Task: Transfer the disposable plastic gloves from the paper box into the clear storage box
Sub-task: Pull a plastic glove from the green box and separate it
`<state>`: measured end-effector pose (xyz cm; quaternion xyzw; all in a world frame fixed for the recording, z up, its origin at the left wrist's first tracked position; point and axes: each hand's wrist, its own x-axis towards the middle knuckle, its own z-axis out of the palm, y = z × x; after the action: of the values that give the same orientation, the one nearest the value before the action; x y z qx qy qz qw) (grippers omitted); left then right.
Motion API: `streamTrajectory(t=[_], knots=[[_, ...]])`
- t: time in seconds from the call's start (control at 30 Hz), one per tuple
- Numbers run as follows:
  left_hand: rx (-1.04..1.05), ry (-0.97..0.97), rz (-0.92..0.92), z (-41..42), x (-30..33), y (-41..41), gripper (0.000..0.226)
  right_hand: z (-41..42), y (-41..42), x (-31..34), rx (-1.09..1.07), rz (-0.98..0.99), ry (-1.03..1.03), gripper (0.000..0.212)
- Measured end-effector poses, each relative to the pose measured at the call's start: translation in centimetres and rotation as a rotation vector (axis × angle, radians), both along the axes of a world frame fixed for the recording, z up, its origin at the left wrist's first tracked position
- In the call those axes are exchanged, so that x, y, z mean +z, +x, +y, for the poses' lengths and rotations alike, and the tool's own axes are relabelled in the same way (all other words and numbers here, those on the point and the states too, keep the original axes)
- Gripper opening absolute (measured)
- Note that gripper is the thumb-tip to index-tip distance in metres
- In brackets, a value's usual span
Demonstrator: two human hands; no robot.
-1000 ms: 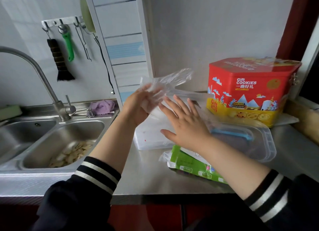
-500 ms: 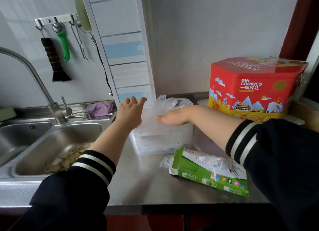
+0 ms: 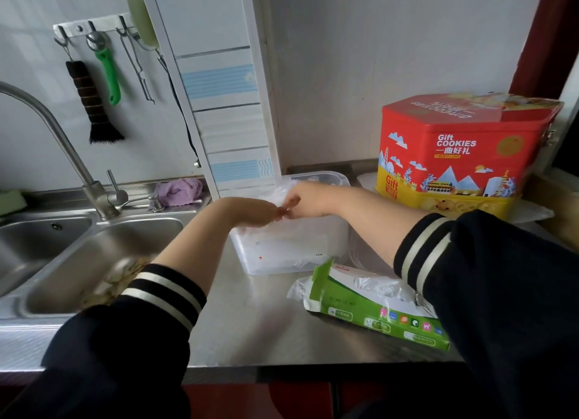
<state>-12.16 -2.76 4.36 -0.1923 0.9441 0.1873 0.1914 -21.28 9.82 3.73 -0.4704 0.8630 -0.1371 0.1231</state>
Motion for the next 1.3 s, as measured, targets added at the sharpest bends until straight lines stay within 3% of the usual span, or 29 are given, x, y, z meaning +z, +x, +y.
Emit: streamTrajectory(t=[0.07,0.13,0.2,0.27,0.37,0.43,0.53,0.7,0.77,0.87,0.97,1.0,1.07,1.13,1.23,1.3], knots=[[0.007,-0.013,-0.011,-0.1,0.4,0.0,0.057,1.1,0.0,0.5,-0.056,0.254,-0.086,0.024],[-0.073,-0.169,0.045,0.1,0.9,0.3,0.052,2.7,0.3,0.7,-0.089,0.387,-0.217,0.028],[-0.125,-0.300,0.178,0.4,1.1,0.8,0.047,4.5,1.0,1.0,-0.076,0.366,-0.321,0.036],[-0.132,-0.351,0.366,0.7,0.9,1.8,0.043,6.0,1.6,0.9,-0.038,0.259,-0.267,0.043],[-0.082,-0.229,0.592,1.9,0.3,3.6,0.042,7.2,2.2,-0.6,0.010,0.320,-0.150,0.068],[-0.078,-0.158,0.632,2.9,-0.6,4.7,0.038,8.3,2.8,-1.8,-0.013,0.341,-0.344,0.055],[-0.154,-0.293,0.728,3.6,-2.7,5.3,0.033,10.1,4.0,-3.7,-0.047,0.235,-0.623,0.037],[-0.152,-0.338,0.822,4.6,-3.7,5.9,0.018,12.2,6.6,-6.0,-0.131,0.252,-0.921,0.032],[-0.138,-0.319,0.829,5.0,-3.7,6.1,0.017,13.2,7.4,-6.5,-0.232,0.219,-0.881,0.027],[-0.120,-0.319,0.797,5.9,-3.3,6.5,0.018,14.3,8.0,-7.6,-0.384,0.128,-0.643,0.022],[-0.126,-0.422,0.797,6.6,-3.3,7.0,0.037,15.1,8.5,-8.7,-0.410,0.074,-0.408,0.032],[-0.128,-0.484,0.860,6.8,-3.4,7.4,0.046,15.3,8.6,-8.9,-0.403,0.054,-0.374,0.033],[-0.120,-0.517,1.159,8.3,-4.1,8.2,0.044,15.6,9.0,-9.3,-0.398,0.035,-0.334,0.028],[-0.120,-0.357,1.376,11.0,-5.5,8.8,0.030,15.9,9.2,-9.3,-0.407,0.032,-0.325,0.026],[-0.197,-0.057,1.164,14.6,-8.8,8.6,0.034,16.6,8.9,-9.4,-0.411,-0.131,-0.353,0.027],[-0.225,0.002,0.997,15.6,-11.3,8.2,0.043,17.0,8.9,-9.5,-0.421,-0.219,-0.392,0.012]])
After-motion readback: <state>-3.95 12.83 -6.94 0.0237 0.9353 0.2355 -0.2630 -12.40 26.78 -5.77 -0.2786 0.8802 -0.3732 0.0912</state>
